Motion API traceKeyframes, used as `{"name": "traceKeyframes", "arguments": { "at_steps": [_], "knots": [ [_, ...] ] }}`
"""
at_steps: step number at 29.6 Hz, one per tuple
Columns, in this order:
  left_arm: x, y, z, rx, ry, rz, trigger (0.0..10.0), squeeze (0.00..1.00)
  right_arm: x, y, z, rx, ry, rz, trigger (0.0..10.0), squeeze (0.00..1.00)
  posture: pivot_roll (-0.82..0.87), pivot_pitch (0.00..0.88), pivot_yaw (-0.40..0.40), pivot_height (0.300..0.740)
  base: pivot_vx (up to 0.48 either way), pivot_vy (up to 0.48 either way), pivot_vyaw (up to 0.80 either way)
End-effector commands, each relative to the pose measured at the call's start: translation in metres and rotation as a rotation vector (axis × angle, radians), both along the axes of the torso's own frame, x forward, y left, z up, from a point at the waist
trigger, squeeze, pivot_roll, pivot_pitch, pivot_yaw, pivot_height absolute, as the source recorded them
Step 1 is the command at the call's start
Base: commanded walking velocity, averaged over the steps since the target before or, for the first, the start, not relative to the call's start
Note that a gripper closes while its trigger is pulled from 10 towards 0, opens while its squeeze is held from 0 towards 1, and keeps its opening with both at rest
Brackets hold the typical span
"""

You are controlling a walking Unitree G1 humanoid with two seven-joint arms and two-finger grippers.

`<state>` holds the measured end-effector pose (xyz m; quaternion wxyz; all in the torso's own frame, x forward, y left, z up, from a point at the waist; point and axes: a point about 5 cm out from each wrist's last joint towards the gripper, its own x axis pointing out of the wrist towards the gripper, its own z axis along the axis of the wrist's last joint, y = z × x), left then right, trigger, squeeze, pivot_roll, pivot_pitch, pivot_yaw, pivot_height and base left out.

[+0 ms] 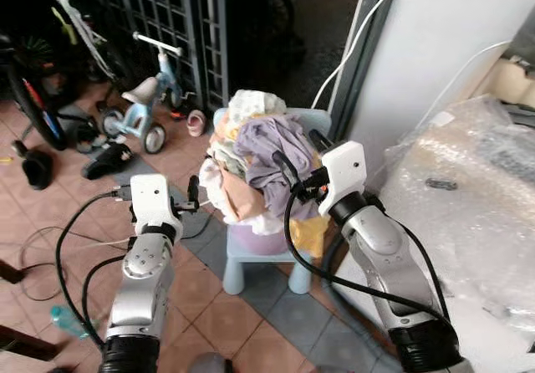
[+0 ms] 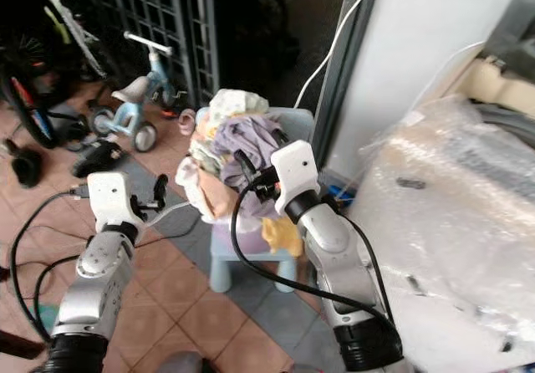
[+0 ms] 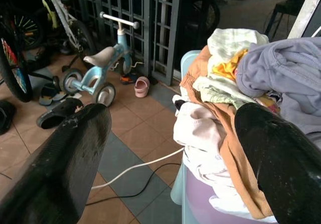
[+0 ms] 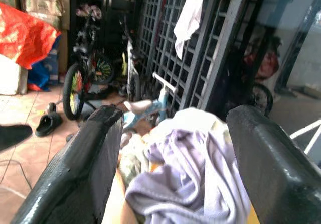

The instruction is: Clothes washing

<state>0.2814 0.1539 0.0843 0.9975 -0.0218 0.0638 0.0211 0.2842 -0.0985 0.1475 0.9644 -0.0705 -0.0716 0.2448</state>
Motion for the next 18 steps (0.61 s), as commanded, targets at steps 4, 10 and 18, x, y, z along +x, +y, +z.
{"name": "traceKeyframes", "arguments": {
  "at_steps": [4, 10, 18],
  "knots": [
    [0.001, -0.001, 0.003, 0.009, -0.016, -0.008, 10.0, 0.0, 0.004, -0.005, -0.001, -0.002, 0.014, -0.043, 10.0, 0.0, -0.05, 0.0, -0.002, 0.74, 0.379, 0.0, 0.0],
    [0.002, -0.002, 0.002, 0.014, -0.01, -0.008, 10.0, 0.0, 0.005, -0.006, -0.018, -0.064, 0.098, -0.063, 10.0, 0.0, -0.05, 0.0, -0.004, 0.74, 0.396, 0.0, 0.0],
    [0.0, -0.001, 0.0, 0.02, 0.003, -0.01, 10.0, 0.0, 0.004, -0.015, -0.044, -0.085, 0.233, -0.131, 10.0, 0.0, -0.04, 0.0, 0.003, 0.74, 0.403, 0.0, 0.0]
  ]
}}
